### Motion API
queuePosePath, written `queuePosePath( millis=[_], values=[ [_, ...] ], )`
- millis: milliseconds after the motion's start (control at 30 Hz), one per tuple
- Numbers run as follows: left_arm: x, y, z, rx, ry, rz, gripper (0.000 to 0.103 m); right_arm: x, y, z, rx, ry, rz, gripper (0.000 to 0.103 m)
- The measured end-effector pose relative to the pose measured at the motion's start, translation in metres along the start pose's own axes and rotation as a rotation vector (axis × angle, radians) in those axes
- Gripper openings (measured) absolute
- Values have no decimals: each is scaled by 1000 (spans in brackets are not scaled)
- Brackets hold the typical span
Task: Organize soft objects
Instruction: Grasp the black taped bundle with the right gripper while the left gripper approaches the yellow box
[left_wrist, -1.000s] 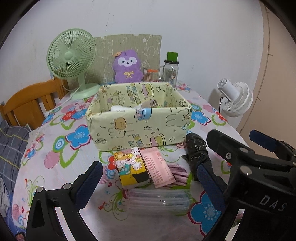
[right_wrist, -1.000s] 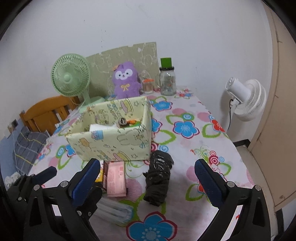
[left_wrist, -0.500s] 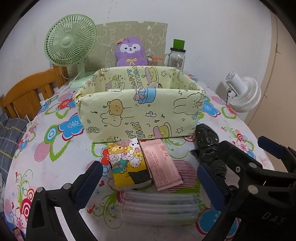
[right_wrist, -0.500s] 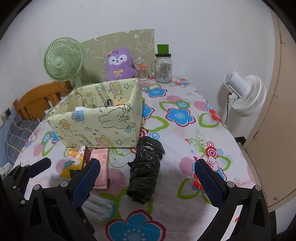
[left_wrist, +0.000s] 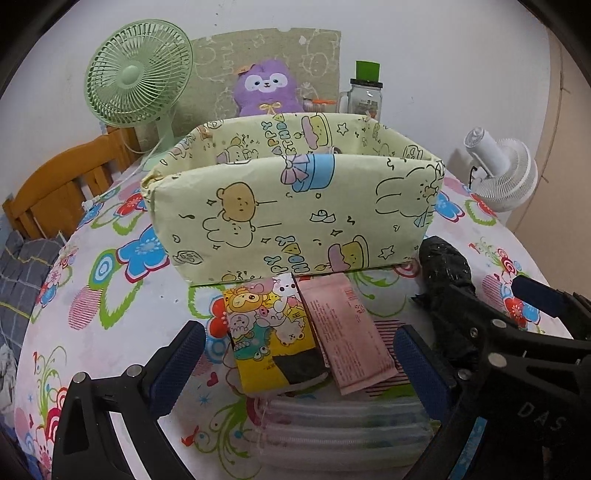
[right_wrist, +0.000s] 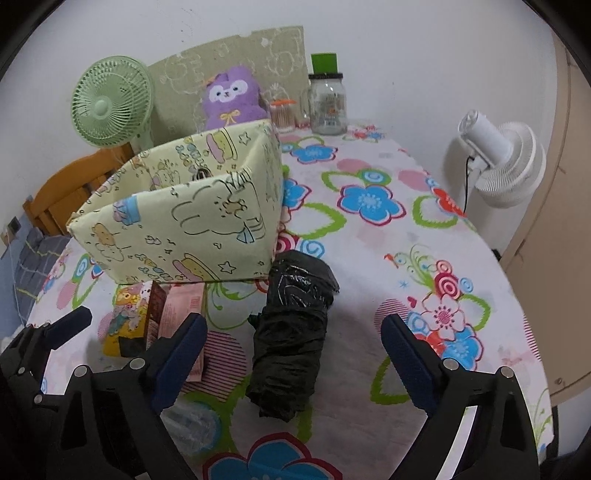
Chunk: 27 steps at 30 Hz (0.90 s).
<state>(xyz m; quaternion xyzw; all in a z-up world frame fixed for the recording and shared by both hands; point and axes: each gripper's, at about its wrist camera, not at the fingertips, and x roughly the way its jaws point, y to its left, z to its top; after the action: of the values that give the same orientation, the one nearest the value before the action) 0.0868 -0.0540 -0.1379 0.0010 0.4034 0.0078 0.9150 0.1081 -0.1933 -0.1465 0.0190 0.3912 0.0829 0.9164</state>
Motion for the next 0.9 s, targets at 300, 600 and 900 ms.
queuePosePath(
  millis=[300,600,900],
  values=[
    [16,2,-1,7,55,-15,102,24,2,3,-12,68,1,76],
    [24,7,-2,10,84,-45,102,39,9,3,-13,128,16,56],
    [23,20,-6,3,69,-64,102,36,15,1,-20,127,-18,46]
  ],
)
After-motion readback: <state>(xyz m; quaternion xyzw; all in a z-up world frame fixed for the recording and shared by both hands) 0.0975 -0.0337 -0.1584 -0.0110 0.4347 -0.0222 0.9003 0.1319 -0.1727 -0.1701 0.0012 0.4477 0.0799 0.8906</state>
